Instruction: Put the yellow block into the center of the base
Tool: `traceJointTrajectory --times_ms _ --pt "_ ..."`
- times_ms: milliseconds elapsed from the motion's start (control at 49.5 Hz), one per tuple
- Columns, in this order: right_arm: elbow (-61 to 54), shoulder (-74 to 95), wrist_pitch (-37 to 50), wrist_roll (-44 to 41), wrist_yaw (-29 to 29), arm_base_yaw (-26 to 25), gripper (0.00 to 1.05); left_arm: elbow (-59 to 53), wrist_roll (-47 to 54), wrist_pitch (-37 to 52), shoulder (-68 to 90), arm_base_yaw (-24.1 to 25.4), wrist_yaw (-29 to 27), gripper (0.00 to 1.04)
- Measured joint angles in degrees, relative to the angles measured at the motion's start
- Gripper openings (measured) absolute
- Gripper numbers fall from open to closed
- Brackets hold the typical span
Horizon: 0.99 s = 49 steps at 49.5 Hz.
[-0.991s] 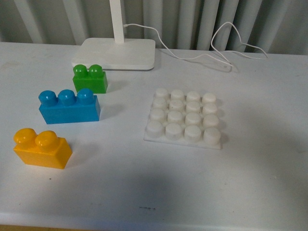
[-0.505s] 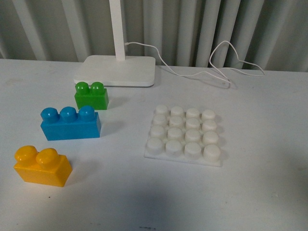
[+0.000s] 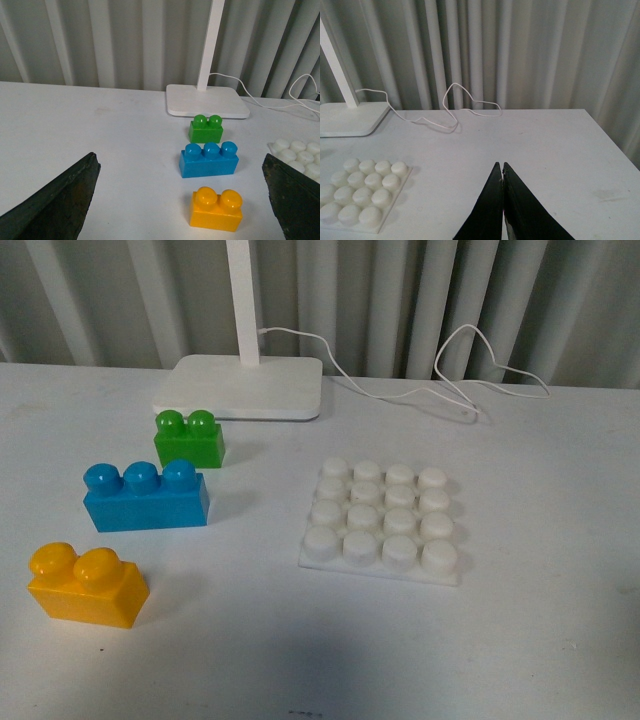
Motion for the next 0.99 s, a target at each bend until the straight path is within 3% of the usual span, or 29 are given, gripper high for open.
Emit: traceJointTrajectory --times_ms 445,566,910,991 --pt "-2.49 -8.94 -5.77 0.00 -0.02 0.00 0.01 0.00 0.00 0.00 0.00 0.00 0.00 0.98" --pt "-2.45 -17.31 -15.67 -0.04 -0.04 0.00 0.01 0.00 0.00 0.00 0.00 0.00 -0.04 0.98" --pt "-2.45 -18.86 -16.06 -0.04 -0.04 0.00 0.01 0.00 0.00 0.00 -0.02 0.00 0.00 0.98" --pt "-2.45 -18.86 -16.06 -0.13 -0.04 0.00 0.14 0.00 0.00 0.00 -0.02 0.00 0.00 0.98"
